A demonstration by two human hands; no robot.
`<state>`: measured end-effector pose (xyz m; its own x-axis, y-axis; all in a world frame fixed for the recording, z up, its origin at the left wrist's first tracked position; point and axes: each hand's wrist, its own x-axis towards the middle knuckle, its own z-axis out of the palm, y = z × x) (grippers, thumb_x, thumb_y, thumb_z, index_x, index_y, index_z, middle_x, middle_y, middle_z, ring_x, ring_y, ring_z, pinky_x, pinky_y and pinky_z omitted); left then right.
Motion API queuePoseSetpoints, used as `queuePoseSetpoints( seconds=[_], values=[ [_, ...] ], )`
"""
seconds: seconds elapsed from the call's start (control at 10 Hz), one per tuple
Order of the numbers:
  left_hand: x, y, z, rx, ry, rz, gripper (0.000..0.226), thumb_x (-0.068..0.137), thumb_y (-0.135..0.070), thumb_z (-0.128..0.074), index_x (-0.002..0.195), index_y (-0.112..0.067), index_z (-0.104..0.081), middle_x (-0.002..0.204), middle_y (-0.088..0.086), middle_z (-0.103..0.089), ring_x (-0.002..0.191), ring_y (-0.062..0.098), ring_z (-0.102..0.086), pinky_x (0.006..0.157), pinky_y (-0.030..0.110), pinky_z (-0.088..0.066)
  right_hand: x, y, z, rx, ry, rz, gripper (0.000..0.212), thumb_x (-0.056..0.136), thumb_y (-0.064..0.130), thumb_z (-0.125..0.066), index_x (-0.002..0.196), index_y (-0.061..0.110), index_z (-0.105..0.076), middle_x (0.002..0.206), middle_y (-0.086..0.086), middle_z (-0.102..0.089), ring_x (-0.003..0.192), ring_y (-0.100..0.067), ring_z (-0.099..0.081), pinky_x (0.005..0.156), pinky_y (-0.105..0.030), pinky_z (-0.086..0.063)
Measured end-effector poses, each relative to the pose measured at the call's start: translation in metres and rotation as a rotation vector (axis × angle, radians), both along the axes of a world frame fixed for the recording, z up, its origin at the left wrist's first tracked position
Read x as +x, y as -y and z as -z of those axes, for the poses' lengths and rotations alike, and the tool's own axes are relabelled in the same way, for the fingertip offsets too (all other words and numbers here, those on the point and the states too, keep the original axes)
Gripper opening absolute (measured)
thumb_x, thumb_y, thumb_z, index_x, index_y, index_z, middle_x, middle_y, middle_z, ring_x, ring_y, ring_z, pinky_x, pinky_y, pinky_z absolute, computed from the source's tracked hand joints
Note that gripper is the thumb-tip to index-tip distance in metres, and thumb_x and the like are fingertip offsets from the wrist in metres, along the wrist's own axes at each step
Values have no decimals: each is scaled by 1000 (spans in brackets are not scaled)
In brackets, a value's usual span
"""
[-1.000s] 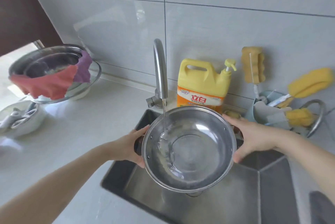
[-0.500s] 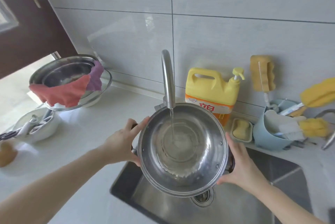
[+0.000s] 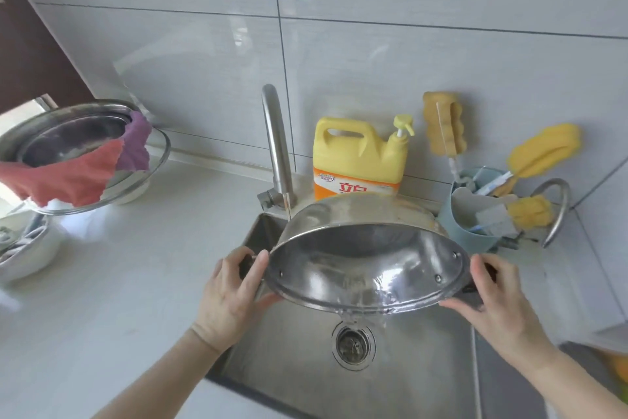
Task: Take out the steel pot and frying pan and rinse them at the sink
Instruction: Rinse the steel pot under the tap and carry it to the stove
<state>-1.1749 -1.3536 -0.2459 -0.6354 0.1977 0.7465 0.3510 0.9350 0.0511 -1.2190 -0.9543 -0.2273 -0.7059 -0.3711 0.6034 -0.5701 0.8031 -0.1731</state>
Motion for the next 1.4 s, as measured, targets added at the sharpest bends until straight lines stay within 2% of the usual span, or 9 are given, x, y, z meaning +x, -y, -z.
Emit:
queuePoseSetpoints(
  seconds=[0.2,0.3,0.5,0.6,0.8,1.0,1.1,1.3,1.4],
  values=[
    [-9,-10,-30,5,-150,80,107,77,-43,-77,156,-25,-7,106,18,-43,78,26,-48,70,35,-44,9,-12,-37,-1,-241,-9,63,89,39,-63,132,12,-27,108,-23,-39,90,-31,-42,82,-40,-47],
    [-13,-17,-39,17,-154,107,111,75,-40,-80,157,-26,-6,107,17,-43,79,25,-46,71,35,-43,11,-19,-54,-35,-234,11,53,97,49,-46,127,7,-32,105,-24,-40,84,-30,-41,78,-35,-43],
    [-18,-30,-38,73,119,131,106,71,-57,-74,153,-25,-16,110,15,-40,79,25,-51,63,32,-51,17,-31,-68,-81,136,-7,78,89,68,-43,150,23,-21,115,-15,-37,90,-17,-46,97,-3,-28],
    [-14,-36,-21,149,514,130,133,59,-62,-83,157,-33,2,113,8,-39,70,26,-59,65,31,-55,10,-41,-61,-89,552,37,114,64,55,-80,150,51,-5,114,17,-34,94,-1,-50,89,4,-30],
    [-20,-29,6,246,1077,126,142,56,-56,-88,140,-59,26,118,-6,-26,89,22,-59,89,33,-50,-24,-46,-29,33,947,-24,142,41,32,-97,134,73,2,109,8,-42,88,-8,-56,77,-13,-47],
    [-35,13,-13,273,1408,114,135,55,-52,-90,141,-66,12,132,-9,-30,123,18,-43,104,28,-36,-53,-8,-18,27,1142,-219,131,48,35,-93,134,75,-2,130,4,-48,115,-6,-52,95,-16,-44],
    [-45,46,-17,213,1496,31,130,48,-61,-90,138,-72,4,132,-12,-31,134,21,-38,110,35,-34,-62,18,-18,-41,1270,-377,125,56,27,-93,148,54,-14,148,21,-39,138,-8,-36,114,-28,-32],
    [-62,76,-75,75,1689,-41,116,69,-37,-88,154,-41,-11,89,-30,-29,89,-6,-41,87,10,-33,-62,51,0,-128,1475,-405,114,59,20,-91,142,61,-24,139,1,-53,129,-28,-45,106,-45,-42],
    [-61,85,-111,-22,1680,-60,118,65,-49,-87,154,-41,-10,86,-14,-44,78,1,-48,83,21,-46,-49,65,8,-184,1536,-403,116,59,16,-91,143,58,-24,140,-14,-48,126,-39,-46,103,-46,-45]
  ],
)
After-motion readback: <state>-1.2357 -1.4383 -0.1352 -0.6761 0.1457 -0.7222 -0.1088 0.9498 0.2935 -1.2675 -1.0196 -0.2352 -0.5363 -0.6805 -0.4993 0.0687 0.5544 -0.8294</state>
